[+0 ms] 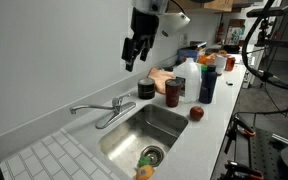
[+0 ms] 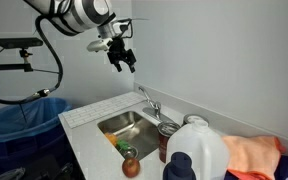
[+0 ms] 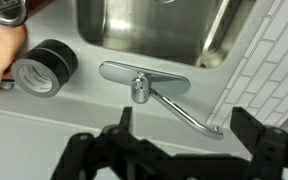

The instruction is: Turn the faucet to the left

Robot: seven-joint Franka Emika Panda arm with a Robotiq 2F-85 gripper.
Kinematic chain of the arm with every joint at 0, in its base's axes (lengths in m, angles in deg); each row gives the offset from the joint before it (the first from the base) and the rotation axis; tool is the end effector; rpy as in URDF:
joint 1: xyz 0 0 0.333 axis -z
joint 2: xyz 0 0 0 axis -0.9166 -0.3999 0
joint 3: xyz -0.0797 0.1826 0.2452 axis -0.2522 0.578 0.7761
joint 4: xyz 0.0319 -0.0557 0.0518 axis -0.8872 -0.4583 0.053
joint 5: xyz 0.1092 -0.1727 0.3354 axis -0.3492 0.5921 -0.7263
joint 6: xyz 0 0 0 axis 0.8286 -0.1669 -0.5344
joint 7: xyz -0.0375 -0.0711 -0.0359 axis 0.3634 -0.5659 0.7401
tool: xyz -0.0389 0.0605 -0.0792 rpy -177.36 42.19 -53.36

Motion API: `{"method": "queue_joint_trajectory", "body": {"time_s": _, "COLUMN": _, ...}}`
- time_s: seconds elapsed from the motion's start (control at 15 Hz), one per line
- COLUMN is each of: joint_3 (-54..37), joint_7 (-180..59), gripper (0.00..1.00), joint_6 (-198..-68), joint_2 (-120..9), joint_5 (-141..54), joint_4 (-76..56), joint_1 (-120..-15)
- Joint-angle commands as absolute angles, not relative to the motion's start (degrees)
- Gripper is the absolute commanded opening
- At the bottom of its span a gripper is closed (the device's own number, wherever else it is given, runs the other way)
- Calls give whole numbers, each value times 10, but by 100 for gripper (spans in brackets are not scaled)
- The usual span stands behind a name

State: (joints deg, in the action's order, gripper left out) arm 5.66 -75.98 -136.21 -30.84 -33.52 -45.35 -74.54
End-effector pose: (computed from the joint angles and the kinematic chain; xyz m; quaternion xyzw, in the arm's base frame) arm 0.5013 0.1698 0.4664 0.9804 0.0568 0.1838 0.0429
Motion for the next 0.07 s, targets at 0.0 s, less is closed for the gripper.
{"method": "queue_joint_trajectory", "body": {"time_s": 0.0, "joint_3": 61, "joint_7": -757, "gripper": 100, "joint_6": -1361, "joint_2": -308, "joint_5": -337, "joint_4": -453, "joint_1": -741}}
